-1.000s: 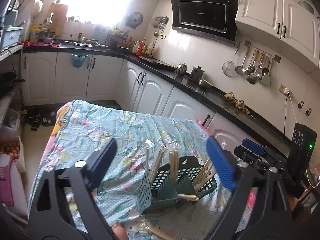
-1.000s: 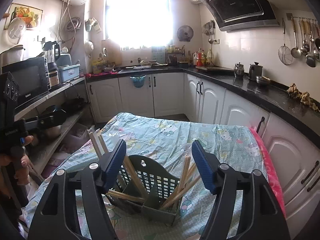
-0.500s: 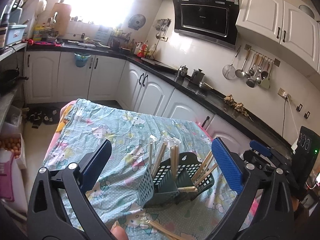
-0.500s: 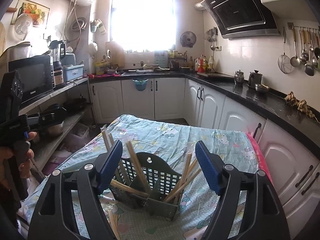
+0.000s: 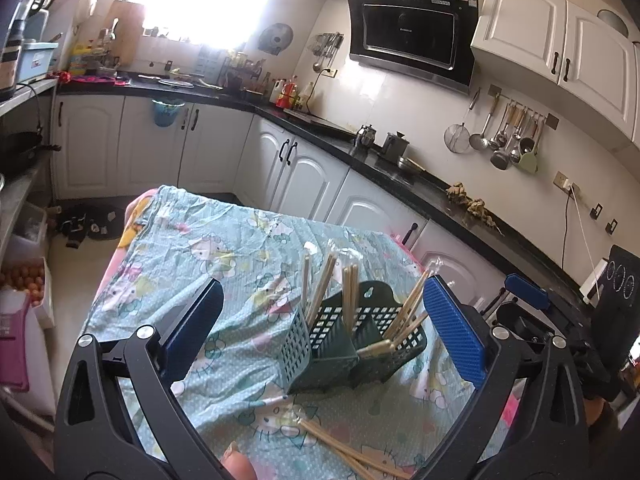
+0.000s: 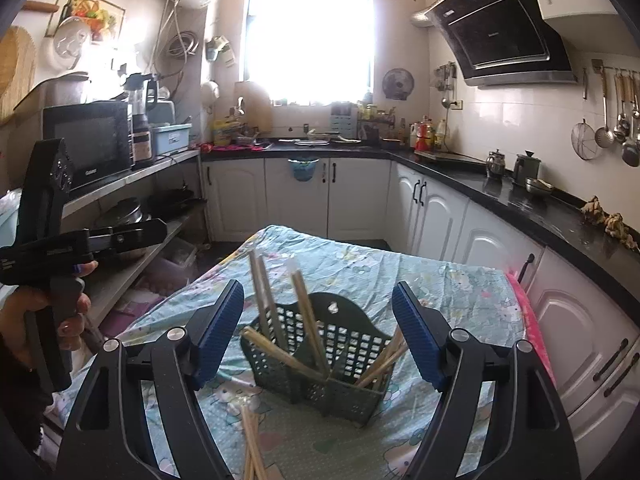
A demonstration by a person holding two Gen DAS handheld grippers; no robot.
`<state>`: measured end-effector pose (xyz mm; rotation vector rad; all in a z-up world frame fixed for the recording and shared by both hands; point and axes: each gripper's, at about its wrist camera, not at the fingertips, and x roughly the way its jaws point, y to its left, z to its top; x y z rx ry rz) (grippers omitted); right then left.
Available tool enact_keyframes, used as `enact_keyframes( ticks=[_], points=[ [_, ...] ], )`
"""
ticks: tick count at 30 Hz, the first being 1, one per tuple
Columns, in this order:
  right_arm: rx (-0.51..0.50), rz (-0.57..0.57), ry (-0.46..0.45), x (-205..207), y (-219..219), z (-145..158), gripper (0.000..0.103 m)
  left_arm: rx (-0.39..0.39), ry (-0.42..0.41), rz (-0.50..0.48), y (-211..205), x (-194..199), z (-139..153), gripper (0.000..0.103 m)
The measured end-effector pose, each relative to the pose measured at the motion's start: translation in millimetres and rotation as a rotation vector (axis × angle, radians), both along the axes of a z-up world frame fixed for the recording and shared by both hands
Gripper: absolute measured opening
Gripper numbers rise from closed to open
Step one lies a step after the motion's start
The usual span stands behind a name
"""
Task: Organize utensils
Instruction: 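Move both grippers down to the remaining chopsticks on the sheet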
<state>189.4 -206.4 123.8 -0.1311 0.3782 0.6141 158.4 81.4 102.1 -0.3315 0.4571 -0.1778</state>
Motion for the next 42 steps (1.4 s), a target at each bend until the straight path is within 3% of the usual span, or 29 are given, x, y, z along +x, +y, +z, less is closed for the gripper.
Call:
enact_keyframes(
  ticks=[10, 21, 31, 42],
  points=[
    [-0.029, 0.043, 0.024, -15.4, 9.9, -14.0, 0.074, 0.002, 0.048, 0.006, 2.6, -12.9, -19.2, 0.092],
    [-0.082, 0.090, 0.108, -26.5, 21.5, -48.9, 0.073, 0.001, 0.137, -0.002, -0.8, -18.1, -52.7, 0.092],
    [-0.193, 0.175, 0.238, -29.4, 43.8, -100.3, 0.047, -0.012, 0.242, -0.002, -2.2, -16.2, -85.7, 0.092],
    [-0.318, 0.222, 0.421, -22.6, 56.0, -166.7, 0.034, -0.042, 0.365, -0.053, -12.7, -22.8, -127.9, 0.063]
  ],
)
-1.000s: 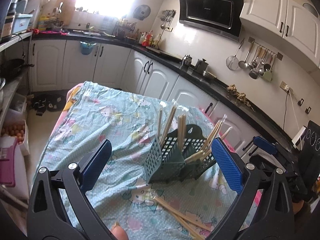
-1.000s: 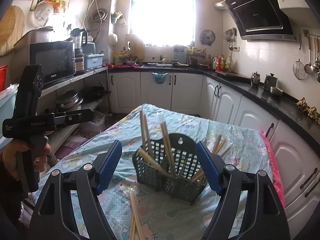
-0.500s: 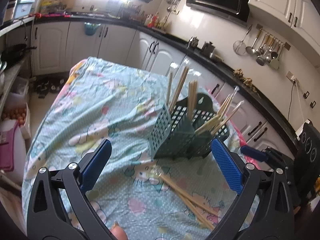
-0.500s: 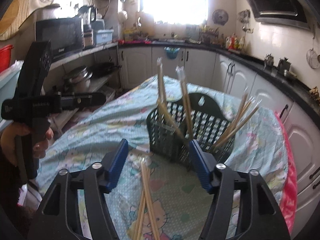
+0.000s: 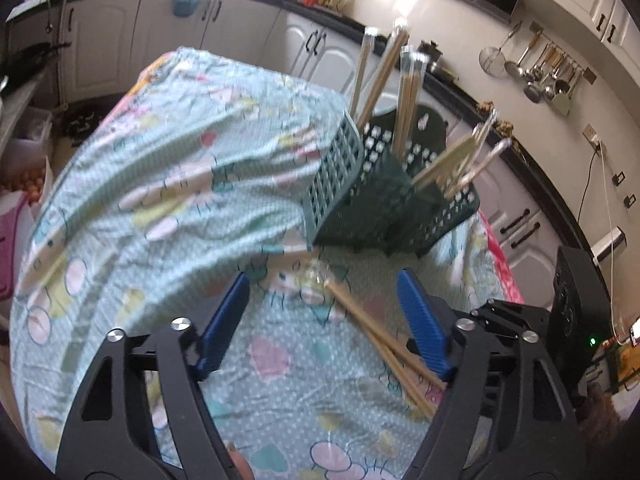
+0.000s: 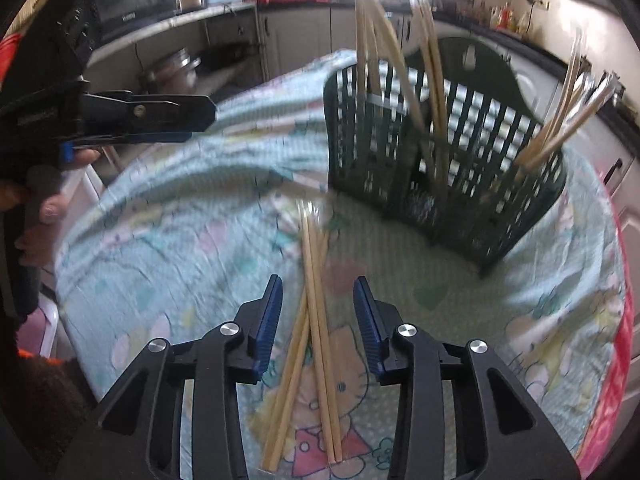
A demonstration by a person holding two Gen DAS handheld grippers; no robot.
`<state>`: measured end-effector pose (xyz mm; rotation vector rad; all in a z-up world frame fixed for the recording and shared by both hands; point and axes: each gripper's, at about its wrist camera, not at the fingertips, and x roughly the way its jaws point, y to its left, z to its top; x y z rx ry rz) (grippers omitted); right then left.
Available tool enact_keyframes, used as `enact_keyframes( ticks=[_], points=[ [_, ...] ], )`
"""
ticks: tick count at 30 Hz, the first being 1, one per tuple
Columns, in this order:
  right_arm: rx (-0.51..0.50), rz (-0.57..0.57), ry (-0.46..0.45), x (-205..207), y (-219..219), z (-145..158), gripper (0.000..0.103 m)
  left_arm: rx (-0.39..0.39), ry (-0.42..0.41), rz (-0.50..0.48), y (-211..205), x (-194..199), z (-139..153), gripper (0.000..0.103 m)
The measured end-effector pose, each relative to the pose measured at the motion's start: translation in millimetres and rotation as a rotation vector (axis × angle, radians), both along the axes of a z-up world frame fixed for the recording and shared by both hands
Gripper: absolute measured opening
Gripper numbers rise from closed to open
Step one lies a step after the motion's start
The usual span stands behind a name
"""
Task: Organize utensils
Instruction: 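Move both grippers down to the remaining chopsticks on the sheet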
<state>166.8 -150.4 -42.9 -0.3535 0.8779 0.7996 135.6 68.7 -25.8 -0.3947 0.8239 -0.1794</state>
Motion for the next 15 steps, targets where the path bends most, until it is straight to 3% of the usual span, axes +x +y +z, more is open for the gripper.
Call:
enact_keyframes(
  ticks=[15],
  points=[
    [-0.031, -0.033, 0.131, -19.1, -51.6, -42.3, 0.030, -0.020, 0.135, -0.178, -58.4, -16.4, -45.6, 0.046]
  ],
)
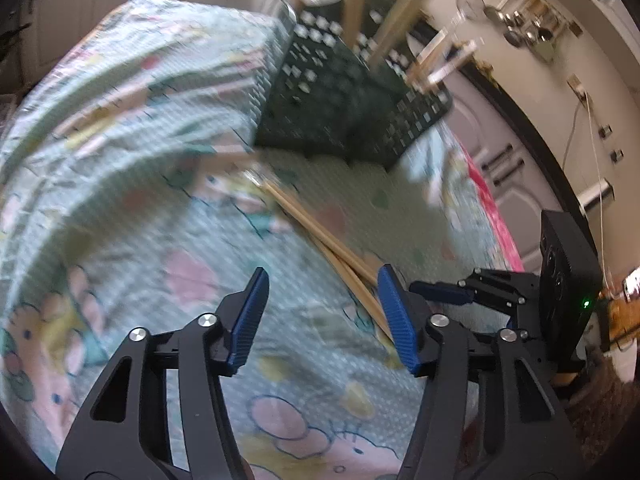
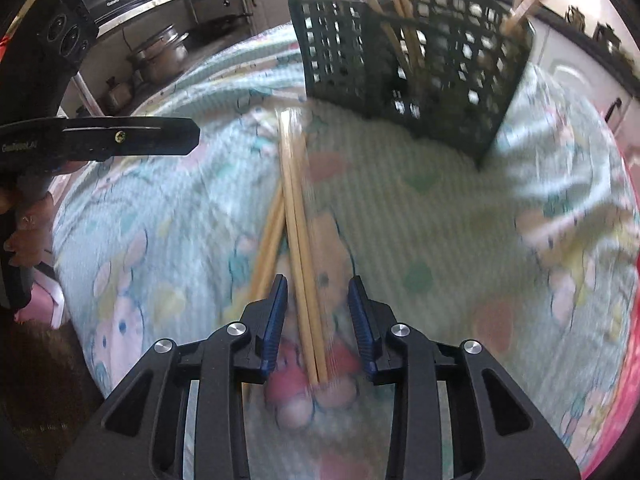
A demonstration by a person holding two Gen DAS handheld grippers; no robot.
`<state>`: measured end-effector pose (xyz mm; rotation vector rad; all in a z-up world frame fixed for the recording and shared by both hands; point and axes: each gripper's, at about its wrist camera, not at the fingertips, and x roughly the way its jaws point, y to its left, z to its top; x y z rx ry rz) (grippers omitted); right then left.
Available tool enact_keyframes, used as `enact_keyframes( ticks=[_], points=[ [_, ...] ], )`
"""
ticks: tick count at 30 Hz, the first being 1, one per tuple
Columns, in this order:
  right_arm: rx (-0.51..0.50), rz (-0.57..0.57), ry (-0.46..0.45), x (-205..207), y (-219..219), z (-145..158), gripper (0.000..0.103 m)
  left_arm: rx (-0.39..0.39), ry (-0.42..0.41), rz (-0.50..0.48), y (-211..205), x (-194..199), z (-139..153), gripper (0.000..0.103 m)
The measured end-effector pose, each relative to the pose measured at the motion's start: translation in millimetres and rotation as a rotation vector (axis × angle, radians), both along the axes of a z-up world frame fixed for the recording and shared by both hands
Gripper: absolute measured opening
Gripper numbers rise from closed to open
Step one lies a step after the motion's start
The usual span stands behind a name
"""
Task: Organize utensils
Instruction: 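Move both grippers down to the remaining chopsticks on the sheet, then close the left gripper on a chopstick while the right gripper grasps another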
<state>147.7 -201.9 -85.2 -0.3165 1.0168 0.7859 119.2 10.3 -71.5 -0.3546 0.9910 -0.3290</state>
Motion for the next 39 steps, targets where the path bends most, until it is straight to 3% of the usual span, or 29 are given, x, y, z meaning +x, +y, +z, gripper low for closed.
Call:
enact_keyframes(
  ticks=[4, 13, 15, 23, 26, 28, 33, 39],
  points=[
    [0.008, -0.006, -0.004, -11.9, -13.8, -1.1, 0.028, -0.023, 0.034, -0.042, -17.8, -4.6, -9.0, 0.037],
    [0.032, -0.025, -0.010, -20.6, -33.7, 1.9, 0.007, -0.034, 0.112, -0.161, -62.7, -17.5, -24.8, 0.035],
    [0.037, -0.034, -0.010, -20.8, -37.9, 4.7, 0.007, -0.025, 0.121, -0.169, -70.9, -17.4, -27.8, 0.035],
    [0.111, -0.094, -0.042, -17.9, -64.4, 30.9, 0.005, 0.117, 0.100, -0.159, -96.6, -16.2, -31.1, 0.035],
    [0.139, -0.101, -0.070, -17.8, -69.1, 43.9, 0.005, 0.217, 0.059, -0.184, -105.9, -22.0, -31.9, 0.027],
    [0.155, -0.104, -0.088, -18.2, -70.6, 51.6, 0.005, 0.236, 0.052, -0.194, -104.0, -22.5, -32.3, 0.019],
    [0.188, -0.099, -0.143, -19.5, -69.6, 76.6, 0.005, 0.153, 0.083, -0.191, -78.2, -18.5, -30.1, 0.005],
    [0.214, -0.091, -0.203, -19.3, -67.1, 102.2, 0.005, 0.114, 0.024, -0.157, -43.2, -26.6, -4.6, 0.003]
  ],
)
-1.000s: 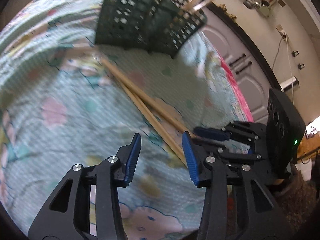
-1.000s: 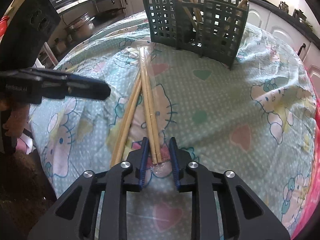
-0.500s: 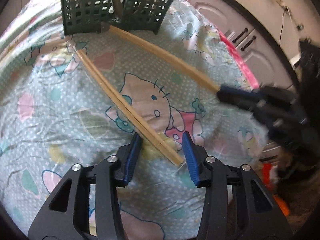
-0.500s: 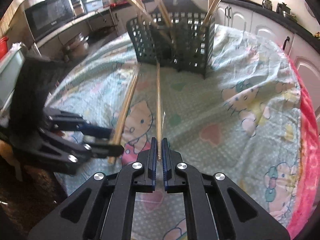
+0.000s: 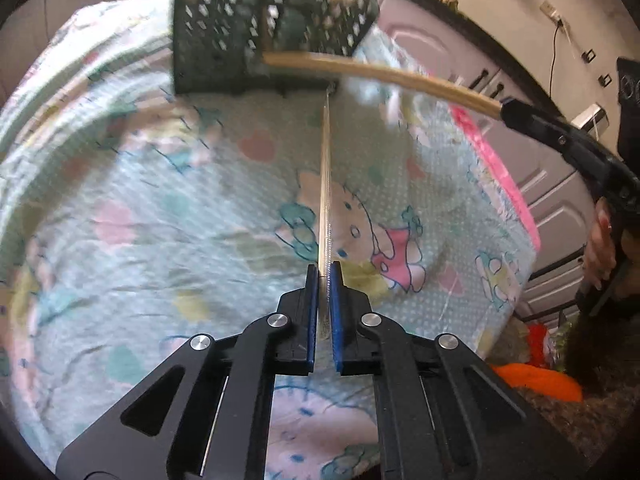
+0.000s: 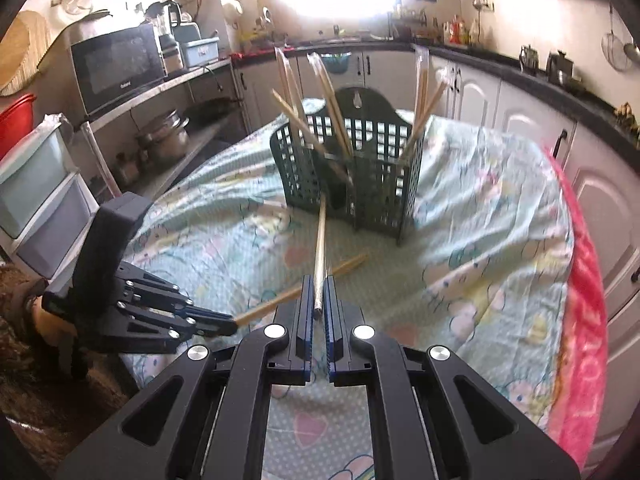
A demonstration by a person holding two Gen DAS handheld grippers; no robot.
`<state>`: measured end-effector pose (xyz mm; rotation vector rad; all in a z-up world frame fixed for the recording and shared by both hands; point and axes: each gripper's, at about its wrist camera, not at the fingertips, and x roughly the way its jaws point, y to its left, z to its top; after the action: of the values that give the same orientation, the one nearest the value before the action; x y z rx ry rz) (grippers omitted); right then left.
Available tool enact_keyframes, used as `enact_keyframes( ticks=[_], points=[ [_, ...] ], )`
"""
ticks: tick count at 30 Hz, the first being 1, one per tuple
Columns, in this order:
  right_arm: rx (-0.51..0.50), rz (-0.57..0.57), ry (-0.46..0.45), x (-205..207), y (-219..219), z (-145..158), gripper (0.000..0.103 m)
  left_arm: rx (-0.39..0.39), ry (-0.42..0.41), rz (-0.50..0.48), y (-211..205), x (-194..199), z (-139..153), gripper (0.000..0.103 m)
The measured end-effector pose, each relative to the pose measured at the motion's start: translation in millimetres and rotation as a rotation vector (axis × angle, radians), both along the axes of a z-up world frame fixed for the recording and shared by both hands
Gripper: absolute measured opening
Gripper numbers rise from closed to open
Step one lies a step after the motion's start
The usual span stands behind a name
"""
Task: Organize utensils
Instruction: 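Close the left gripper on a chopstick while the right gripper grasps another, then lift both held chopsticks up over the green caddy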
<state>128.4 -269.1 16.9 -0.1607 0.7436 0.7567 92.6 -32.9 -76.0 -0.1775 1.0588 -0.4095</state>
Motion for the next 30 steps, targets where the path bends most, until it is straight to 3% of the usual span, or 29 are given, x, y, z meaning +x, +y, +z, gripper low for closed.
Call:
enact_keyframes(
  ticks=[9, 19, 24, 30],
  points=[
    [0.032, 0.000, -0.090, -2.7, 6.0, 37.4, 0.005, 0.002, -0.148, 0.046, 34.5, -2.4, 60.0, 0.003],
    [0.022, 0.030, -0.220, -15.0, 10.4, 90.4, 0.005, 0.038, -0.261, -0.013, 44.5, -9.6, 111.3, 0.003],
    [0.036, 0.020, -0.280, -17.2, 3.1, 118.1, 0.005, 0.092, -0.326, -0.031, 44.7, -2.8, 137.3, 0.003],
    [0.032, -0.029, -0.308, -7.3, -6.7, 140.4, 0.005, 0.212, -0.355, -0.076, 48.9, 14.2, 165.1, 0.003]
  ],
)
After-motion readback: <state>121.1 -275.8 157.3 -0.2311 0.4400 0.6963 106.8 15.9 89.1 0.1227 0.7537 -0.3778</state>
